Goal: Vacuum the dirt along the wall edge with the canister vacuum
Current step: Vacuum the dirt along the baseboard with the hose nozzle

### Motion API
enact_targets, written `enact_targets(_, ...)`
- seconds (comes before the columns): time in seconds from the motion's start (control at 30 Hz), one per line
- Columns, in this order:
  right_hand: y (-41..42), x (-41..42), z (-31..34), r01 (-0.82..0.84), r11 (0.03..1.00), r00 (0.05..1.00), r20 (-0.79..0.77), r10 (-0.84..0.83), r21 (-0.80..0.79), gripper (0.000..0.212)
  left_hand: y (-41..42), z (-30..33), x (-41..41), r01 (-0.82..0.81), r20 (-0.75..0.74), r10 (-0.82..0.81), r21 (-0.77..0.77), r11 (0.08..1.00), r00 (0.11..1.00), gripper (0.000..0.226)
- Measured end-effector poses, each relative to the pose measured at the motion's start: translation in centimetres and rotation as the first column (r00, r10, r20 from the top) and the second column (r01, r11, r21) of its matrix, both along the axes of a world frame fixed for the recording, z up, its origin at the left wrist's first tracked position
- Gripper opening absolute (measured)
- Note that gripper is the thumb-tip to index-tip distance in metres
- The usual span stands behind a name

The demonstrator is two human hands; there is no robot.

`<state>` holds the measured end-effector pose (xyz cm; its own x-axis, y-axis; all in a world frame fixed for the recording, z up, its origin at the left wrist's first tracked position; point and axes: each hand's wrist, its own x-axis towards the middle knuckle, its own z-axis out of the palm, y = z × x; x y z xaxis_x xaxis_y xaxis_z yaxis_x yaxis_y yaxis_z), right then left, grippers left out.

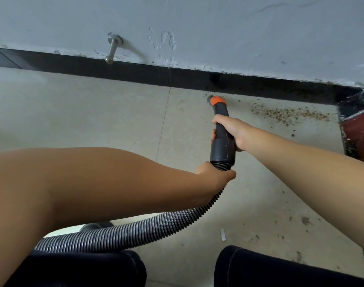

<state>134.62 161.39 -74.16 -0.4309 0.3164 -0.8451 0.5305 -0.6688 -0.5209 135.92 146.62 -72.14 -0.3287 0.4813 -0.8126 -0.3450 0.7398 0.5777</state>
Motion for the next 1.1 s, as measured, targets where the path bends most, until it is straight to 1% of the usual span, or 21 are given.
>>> enact_targets(0.1,1.1,1.8,-0.1,0.06,0.998,0.998,0.022,-0.06,0.015,0.019,0.9,0.0,0.6,0.071,0.025,-0.071,0.003,0.997,0.997,0.033)
enact_targets(0.2,2.9,3.8,-0.2,0.168,0.986,0.985,0.039,-0.169,0.025,0.022,2.5,0.2,0.9,0.15,0.047,-0.15,0.02,0.989,0.988,0.038)
enact_targets(0.27,4.2,4.6,0.0,0.236,0.971,0.97,0.048,-0.237,0.032,0.023,3.8,0.6,0.7,0.186,0.044,-0.188,0.04,0.982,0.981,0.036)
enact_targets(0.37,5.5,4.5,0.1,0.304,0.953,0.952,0.036,-0.304,0.003,0.026,4.9,1.0,0.5,0.187,0.026,-0.188,0.051,0.981,0.982,0.032)
enact_targets(0.53,3.9,1.9,-0.3,0.199,0.98,0.98,0.025,-0.199,-0.023,0.03,3.4,0.5,-0.5,0.121,0.015,-0.121,0.019,0.992,0.992,0.026)
enact_targets(0.7,1.7,-0.9,-0.1,0.061,0.997,0.998,0.005,-0.061,-0.038,0.024,1.6,0.1,-1.5,0.027,0.01,-0.027,0.016,1.0,1.0,0.021)
enact_targets(0.8,1.4,-1.5,0.1,0.034,0.999,0.999,-0.001,-0.035,-0.04,0.025,1.4,0.3,-1.9,0.008,0.008,-0.008,0.014,1.0,1.0,0.02)
enact_targets(0.87,1.7,-1.2,0.2,0.051,0.998,0.999,0.002,-0.051,-0.037,0.027,1.6,0.3,-2.0,0.031,0.003,-0.031,0.007,0.999,1.0,0.024)
enact_targets(0.97,2.6,0.2,-0.1,0.124,0.992,0.992,0.019,-0.124,-0.03,0.029,2.3,0.2,-1.8,0.092,0.003,-0.092,0.006,0.996,0.996,0.033)
enact_targets(1.1,4.1,2.1,-0.6,0.27,0.963,0.962,0.031,-0.27,-0.017,0.029,3.7,0.2,-1.1,0.163,0.004,-0.164,0.028,0.986,0.987,0.032)
